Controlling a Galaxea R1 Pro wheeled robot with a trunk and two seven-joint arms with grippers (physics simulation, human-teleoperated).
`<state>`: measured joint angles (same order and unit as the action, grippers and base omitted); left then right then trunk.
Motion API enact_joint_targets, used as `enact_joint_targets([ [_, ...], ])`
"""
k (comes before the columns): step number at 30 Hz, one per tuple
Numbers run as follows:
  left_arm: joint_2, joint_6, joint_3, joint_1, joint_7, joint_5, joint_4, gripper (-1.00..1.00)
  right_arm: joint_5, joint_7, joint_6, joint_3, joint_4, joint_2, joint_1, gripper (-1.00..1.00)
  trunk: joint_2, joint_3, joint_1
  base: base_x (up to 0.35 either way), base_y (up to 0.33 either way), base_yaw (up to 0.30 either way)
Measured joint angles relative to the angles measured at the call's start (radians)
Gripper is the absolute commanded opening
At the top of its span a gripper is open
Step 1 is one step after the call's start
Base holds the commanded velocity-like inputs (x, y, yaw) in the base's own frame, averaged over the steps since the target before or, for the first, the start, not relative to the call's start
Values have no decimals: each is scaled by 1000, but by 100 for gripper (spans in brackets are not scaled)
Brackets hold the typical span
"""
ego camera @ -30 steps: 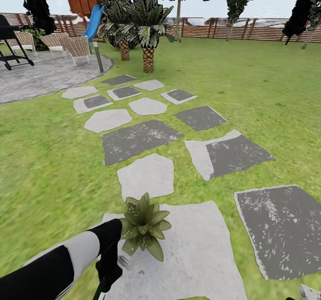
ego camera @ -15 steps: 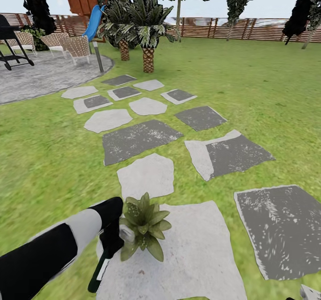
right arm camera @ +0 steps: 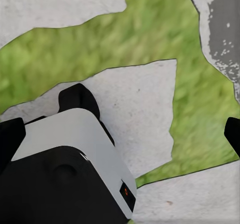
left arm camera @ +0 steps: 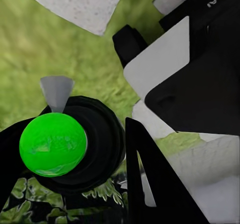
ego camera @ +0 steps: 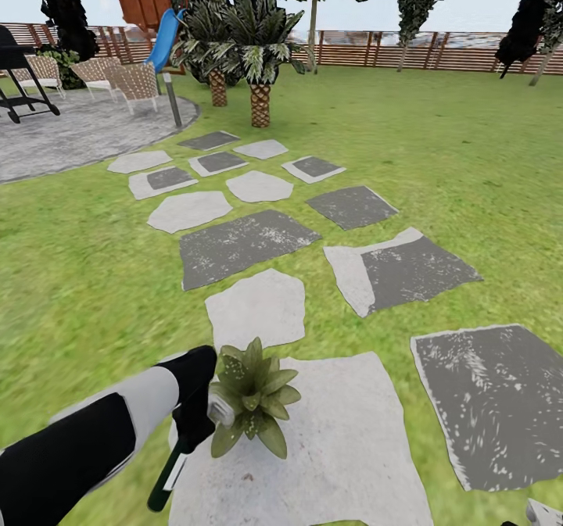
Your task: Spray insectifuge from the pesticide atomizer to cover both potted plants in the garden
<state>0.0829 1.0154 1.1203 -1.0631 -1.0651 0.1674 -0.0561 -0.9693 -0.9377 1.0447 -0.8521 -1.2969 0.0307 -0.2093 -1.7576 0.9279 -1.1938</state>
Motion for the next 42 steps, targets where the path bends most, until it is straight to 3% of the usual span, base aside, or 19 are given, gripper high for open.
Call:
enact_joint_targets([
  [5,0,0,3,6,0,-1,-1,-100,0,0,0,0,0,0,0,100,0,0,0,0,0,0],
  [17,0,-1,3,7,0,-1,-2,-100,0,0,0,-1,0,0,0,100,-63,28,-34,0,0,0],
  [38,-8,-1,4,36,1,2,-3,-100,0,0,0,0,0,0,0,100,-63,28,-35,0,0,0],
  [42,-3,-2,5,35,0,0,-3,-100,0,0,0,-1,0,0,0,100,-91,41,-50,0,0,0],
])
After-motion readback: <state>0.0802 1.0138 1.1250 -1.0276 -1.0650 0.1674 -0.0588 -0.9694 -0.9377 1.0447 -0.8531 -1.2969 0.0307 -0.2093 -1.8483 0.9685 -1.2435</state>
